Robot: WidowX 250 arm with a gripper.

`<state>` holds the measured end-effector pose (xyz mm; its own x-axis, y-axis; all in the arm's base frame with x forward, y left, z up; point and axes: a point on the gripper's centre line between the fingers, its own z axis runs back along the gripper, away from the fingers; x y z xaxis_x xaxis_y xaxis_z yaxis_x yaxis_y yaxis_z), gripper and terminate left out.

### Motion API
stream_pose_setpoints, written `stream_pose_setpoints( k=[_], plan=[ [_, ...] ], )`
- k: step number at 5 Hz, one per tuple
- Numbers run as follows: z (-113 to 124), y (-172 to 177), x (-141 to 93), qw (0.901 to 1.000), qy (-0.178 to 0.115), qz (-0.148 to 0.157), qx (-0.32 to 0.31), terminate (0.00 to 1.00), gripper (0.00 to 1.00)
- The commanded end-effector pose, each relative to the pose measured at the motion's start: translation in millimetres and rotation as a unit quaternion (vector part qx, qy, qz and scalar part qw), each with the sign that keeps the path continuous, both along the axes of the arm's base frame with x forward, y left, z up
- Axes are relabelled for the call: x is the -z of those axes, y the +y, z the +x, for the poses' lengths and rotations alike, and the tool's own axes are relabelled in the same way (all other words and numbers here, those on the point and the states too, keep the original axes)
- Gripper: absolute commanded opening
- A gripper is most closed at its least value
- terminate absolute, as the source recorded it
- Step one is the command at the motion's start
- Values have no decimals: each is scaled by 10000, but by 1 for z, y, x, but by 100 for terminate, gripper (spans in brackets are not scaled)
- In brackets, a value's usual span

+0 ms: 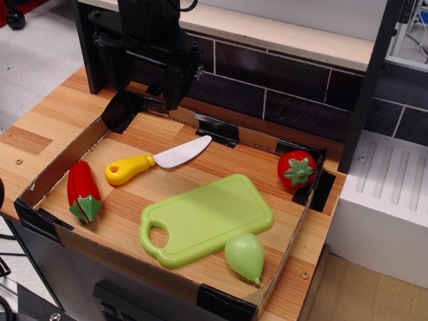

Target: Put knife on cutting board

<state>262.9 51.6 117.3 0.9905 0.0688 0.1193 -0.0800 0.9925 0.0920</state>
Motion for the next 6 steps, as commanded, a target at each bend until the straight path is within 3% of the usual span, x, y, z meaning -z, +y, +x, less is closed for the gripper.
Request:
stream_pose_setpoints(
  k=[1, 2, 3, 4, 6],
  plan=[
    [0, 0, 0, 10000, 0, 0, 0, 0, 100],
    [-4, 10, 4, 9914, -398, 86, 1241, 0, 100],
    [0, 27, 3, 9759, -621, -167, 2084, 0, 100],
    [3, 43, 13, 9748, -700, -398, 2082, 0, 100],
    [11, 60, 43, 9841, -450, -347, 1681, 0, 100]
  ],
)
